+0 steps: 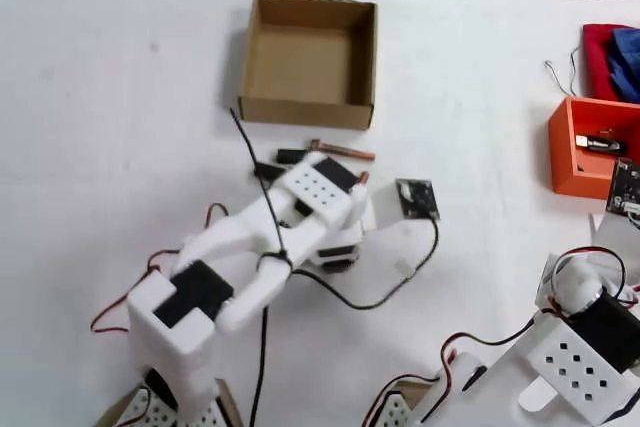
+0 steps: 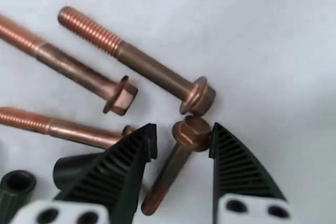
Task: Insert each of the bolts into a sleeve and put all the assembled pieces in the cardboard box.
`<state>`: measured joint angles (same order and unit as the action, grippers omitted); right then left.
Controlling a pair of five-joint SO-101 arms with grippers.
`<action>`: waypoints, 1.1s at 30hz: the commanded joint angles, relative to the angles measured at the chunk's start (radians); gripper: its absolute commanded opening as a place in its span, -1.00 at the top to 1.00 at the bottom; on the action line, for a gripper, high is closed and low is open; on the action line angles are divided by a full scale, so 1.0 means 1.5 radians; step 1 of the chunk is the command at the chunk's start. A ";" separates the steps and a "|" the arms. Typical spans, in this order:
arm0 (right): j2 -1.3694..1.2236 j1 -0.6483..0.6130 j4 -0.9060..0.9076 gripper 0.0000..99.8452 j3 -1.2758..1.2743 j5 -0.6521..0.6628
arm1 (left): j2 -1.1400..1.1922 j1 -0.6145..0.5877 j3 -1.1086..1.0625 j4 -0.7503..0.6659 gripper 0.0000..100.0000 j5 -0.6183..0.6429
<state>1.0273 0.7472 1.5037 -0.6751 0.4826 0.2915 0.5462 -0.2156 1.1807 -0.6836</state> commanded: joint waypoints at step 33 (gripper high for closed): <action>0.002 0.002 -0.002 0.96 0.005 0.004 | -0.002 -0.005 0.002 -0.004 0.94 -0.041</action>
<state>1.0273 0.7472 1.5037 -0.6751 0.4826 0.2931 0.5278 -0.2156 1.1807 -0.7511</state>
